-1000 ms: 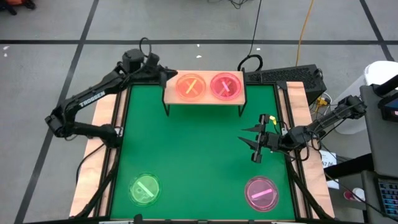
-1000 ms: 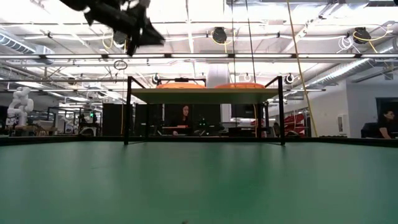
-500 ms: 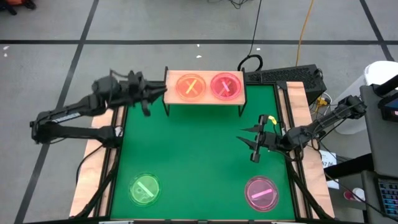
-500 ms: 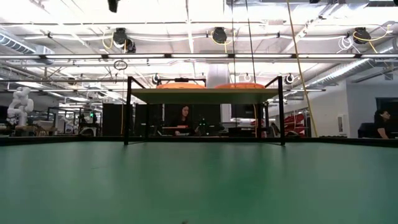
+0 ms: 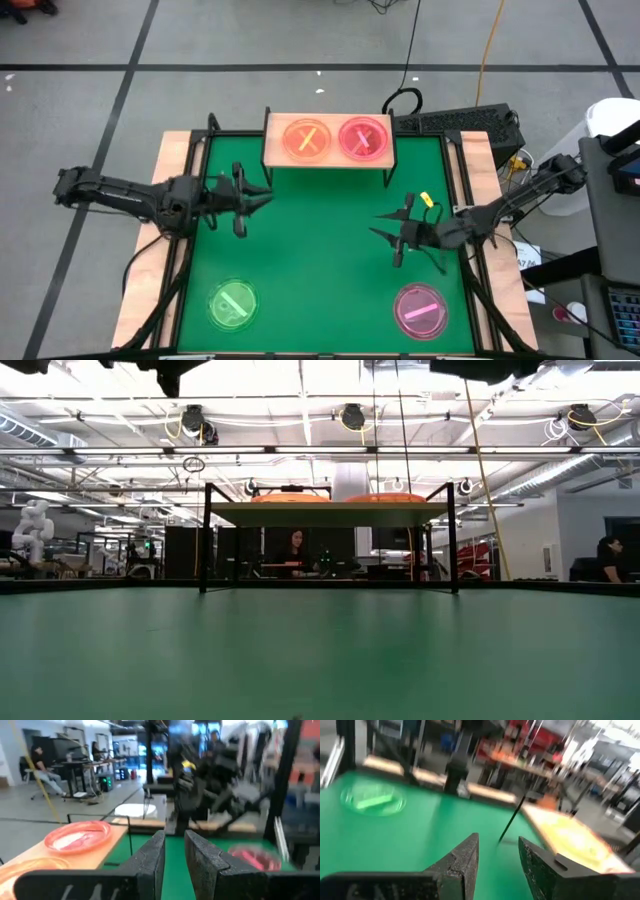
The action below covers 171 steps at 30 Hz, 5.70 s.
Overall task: Place and stack plates onto a shelf
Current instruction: Stack the pink plate on top of the orange plate on the shelf
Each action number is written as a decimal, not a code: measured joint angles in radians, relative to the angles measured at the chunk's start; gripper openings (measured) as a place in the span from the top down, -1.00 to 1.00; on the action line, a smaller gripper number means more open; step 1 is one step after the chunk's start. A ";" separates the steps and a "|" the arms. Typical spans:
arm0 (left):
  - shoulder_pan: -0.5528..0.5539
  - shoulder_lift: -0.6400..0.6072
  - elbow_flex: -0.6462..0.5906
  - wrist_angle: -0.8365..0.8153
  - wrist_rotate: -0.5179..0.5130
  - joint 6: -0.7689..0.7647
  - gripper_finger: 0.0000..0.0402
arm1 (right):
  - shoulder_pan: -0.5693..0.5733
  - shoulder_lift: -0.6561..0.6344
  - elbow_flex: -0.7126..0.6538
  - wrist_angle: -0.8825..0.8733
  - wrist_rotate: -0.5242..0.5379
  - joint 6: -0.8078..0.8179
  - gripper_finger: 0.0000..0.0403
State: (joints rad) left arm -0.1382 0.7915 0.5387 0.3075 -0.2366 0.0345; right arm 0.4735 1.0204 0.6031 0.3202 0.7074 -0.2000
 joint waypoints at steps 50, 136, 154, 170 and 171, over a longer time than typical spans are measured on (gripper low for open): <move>-0.489 0.369 0.008 0.012 -0.576 0.434 0.61 | 0.109 0.347 0.239 -1.016 -0.857 0.970 0.40; -0.322 0.369 0.008 0.004 -0.520 0.245 0.61 | -1.014 0.758 0.585 0.222 -0.730 0.546 0.73; -0.322 0.368 0.008 -0.011 -0.497 0.191 0.61 | -0.841 0.540 0.584 0.049 -0.890 0.092 0.16; -0.322 0.368 0.008 -0.011 -0.495 0.171 0.61 | -0.742 0.709 0.583 -0.011 -0.738 0.022 0.16; -0.322 0.368 0.008 -0.011 -0.495 0.171 0.61 | -0.746 0.722 0.583 -0.009 -0.720 0.024 0.16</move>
State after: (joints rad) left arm -0.4603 1.1599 0.5468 0.2962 -0.7319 0.2054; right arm -0.2723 1.7427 1.1866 0.3107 -0.0125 -0.1762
